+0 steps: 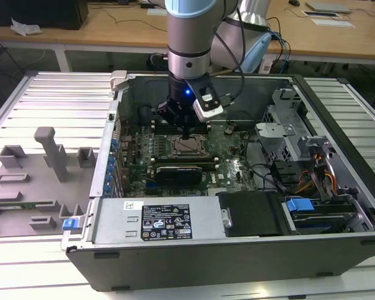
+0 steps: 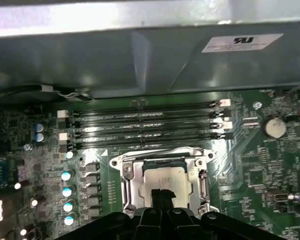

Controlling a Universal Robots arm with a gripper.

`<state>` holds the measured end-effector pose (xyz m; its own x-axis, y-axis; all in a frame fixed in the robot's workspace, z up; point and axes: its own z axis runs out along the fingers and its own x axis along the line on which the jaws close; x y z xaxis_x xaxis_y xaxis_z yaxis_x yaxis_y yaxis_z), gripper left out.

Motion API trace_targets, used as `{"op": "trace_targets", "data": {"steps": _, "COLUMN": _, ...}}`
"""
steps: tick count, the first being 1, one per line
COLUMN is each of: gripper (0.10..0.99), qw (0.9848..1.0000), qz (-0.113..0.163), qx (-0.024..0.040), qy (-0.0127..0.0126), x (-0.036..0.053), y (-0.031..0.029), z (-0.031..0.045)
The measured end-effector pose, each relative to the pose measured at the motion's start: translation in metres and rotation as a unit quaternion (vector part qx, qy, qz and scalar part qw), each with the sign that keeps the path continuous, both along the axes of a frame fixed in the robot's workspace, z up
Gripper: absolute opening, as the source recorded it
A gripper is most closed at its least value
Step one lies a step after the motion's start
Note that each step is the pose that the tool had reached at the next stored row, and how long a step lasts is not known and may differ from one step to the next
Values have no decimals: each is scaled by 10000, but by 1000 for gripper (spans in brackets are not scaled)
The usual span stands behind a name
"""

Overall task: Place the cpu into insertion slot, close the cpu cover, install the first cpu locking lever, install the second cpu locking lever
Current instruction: 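Install the first cpu locking lever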

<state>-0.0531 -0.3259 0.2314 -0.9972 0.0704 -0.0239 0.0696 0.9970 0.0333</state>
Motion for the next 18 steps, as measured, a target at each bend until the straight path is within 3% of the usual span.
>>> {"op": "trace_targets", "data": {"steps": 2, "gripper": 106, "qw": 10000, "qz": 65, "qx": -13, "qy": 6, "x": 0, "y": 1, "z": 1}}
{"op": "trace_targets", "data": {"steps": 5, "gripper": 106, "qw": 9999, "qz": 140, "qx": -53, "qy": -29, "x": 0, "y": 2, "z": -2}}
{"op": "trace_targets", "data": {"steps": 6, "gripper": 106, "qw": 9998, "qz": 170, "qx": -117, "qy": -49, "x": -1, "y": 4, "z": -2}}
{"op": "trace_targets", "data": {"steps": 7, "gripper": 106, "qw": 9996, "qz": 195, "qx": -168, "qy": -110, "x": -2, "y": 4, "z": -2}}
{"op": "trace_targets", "data": {"steps": 9, "gripper": 106, "qw": 9994, "qz": 237, "qx": -187, "qy": -190, "x": -2, "y": 5, "z": -6}}
{"op": "trace_targets", "data": {"steps": 10, "gripper": 106, "qw": 9993, "qz": 270, "qx": -190, "qy": -202, "x": 0, "y": 5, "z": -8}}
{"op": "trace_targets", "data": {"steps": 18, "gripper": 106, "qw": 9992, "qz": 277, "qx": -189, "qy": -203, "x": 11, "y": 5, "z": 25}}
